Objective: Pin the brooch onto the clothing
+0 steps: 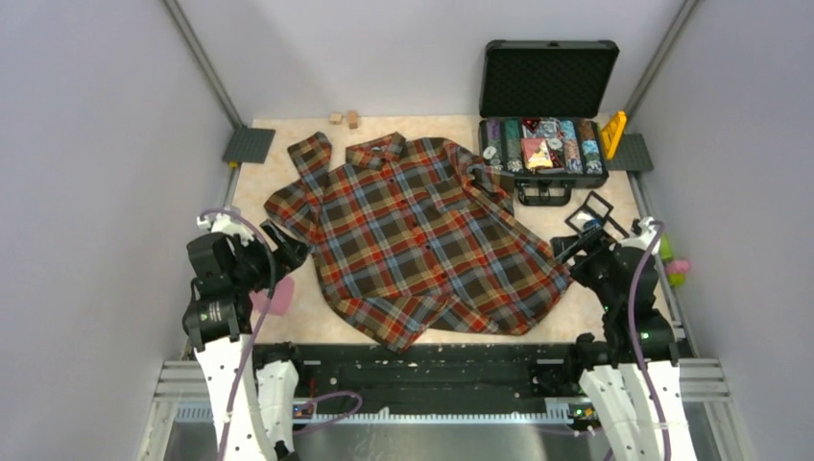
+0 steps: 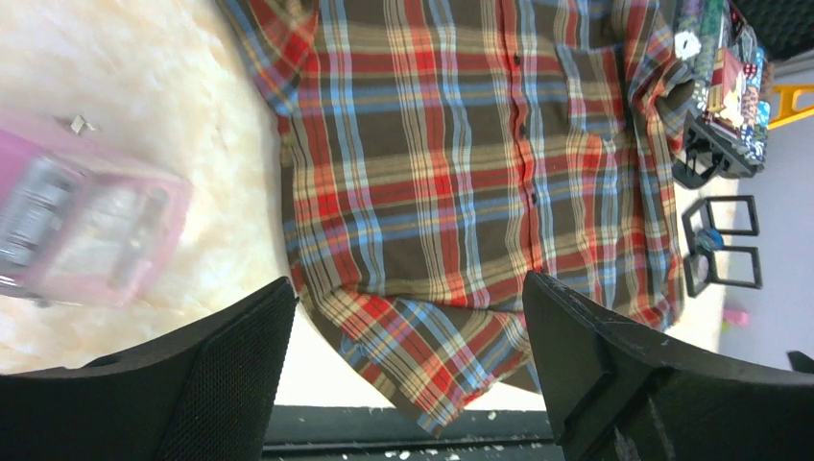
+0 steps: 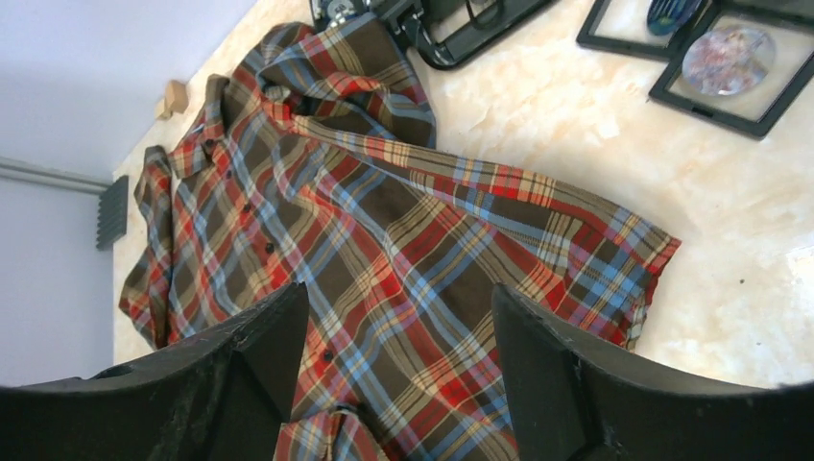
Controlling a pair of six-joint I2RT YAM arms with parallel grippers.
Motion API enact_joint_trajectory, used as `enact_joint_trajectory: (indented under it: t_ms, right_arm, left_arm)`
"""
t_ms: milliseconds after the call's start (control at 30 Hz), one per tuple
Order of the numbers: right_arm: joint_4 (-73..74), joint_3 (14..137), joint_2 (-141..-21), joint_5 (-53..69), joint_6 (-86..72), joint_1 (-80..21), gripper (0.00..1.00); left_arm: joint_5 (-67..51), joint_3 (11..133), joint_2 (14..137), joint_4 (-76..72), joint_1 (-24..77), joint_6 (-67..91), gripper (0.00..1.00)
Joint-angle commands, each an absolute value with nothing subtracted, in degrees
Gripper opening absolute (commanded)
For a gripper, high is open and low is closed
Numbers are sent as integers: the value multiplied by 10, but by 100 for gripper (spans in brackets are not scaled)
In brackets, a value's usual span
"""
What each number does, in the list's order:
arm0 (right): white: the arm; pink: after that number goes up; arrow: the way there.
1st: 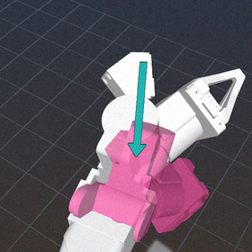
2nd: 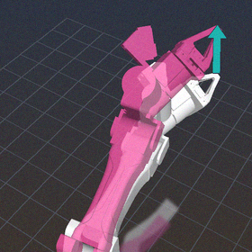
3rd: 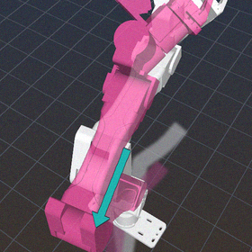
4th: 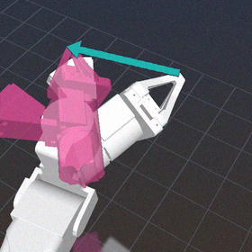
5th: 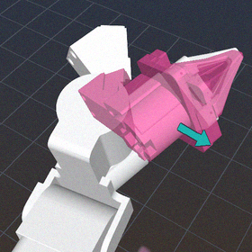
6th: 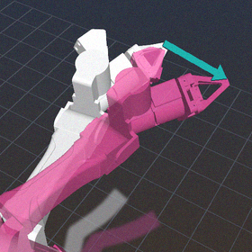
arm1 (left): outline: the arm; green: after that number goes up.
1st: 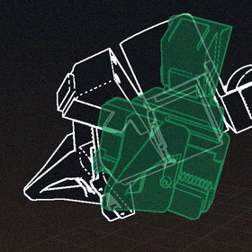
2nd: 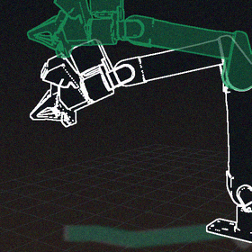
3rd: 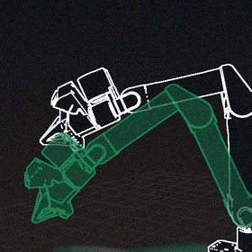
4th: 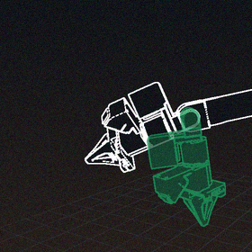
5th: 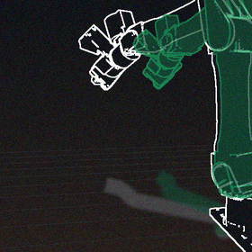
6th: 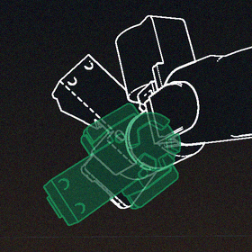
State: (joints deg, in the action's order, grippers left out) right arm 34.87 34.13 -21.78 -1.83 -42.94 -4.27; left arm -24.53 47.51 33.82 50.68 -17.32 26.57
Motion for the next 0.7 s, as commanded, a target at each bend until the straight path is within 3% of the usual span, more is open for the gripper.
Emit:
enact_joint_trajectory:
  t_ms: [0,467,667]
  right_arm:
    - [332,377,-218,-41,-393,-44,73]
    - [227,381,-358,170,-273,-46,72]
    - [189,356,-398,162,-262,-116,71]
  left_arm:
    - [-213,525,362,515,-176,214,92]
    - [-237,538,424,396,-168,235,87]
    - [-136,595,532,342,-75,237,86]
